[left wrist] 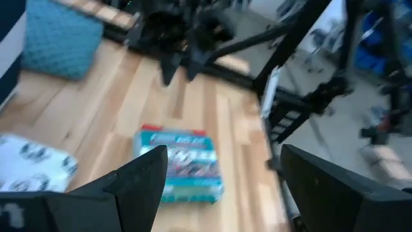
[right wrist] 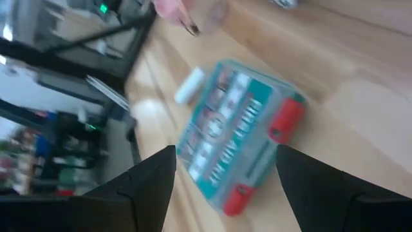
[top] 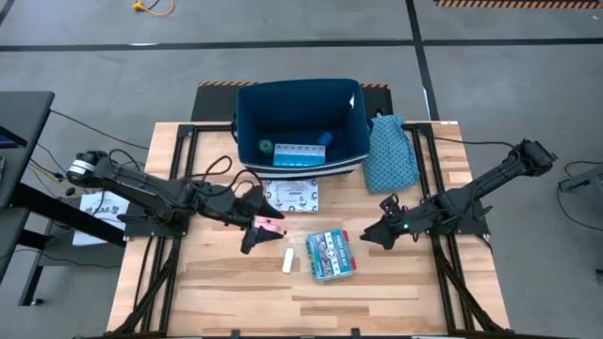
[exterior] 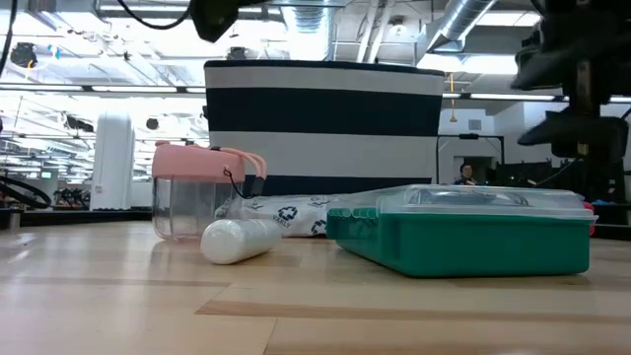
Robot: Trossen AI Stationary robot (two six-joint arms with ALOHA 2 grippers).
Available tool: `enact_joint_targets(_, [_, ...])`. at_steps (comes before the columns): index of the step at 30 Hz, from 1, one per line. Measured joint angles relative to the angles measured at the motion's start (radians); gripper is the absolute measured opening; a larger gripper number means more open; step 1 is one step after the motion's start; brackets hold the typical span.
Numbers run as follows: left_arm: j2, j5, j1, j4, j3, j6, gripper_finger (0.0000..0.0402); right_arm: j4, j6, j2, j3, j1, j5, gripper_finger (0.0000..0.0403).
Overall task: Pick & place medical supplies in basket/bin
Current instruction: Put the first aid kit into the blue bin
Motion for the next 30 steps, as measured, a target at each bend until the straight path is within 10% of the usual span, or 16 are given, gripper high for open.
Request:
enact_joint_targets(15, [0.03, -0.089, -0.023, -0.05, -0.001, 0.026, 0.0291, -0.139, -0.152, -0.001, -0.046, 0.0, -0.182, 0.026])
enact_joint_targets(30, [0.186, -0.099, -0.035, 0.056, 0.0, 0.019, 0.0291, 0.317, -0.027, -0.001, -0.259, -0.009, -0.178, 0.026])
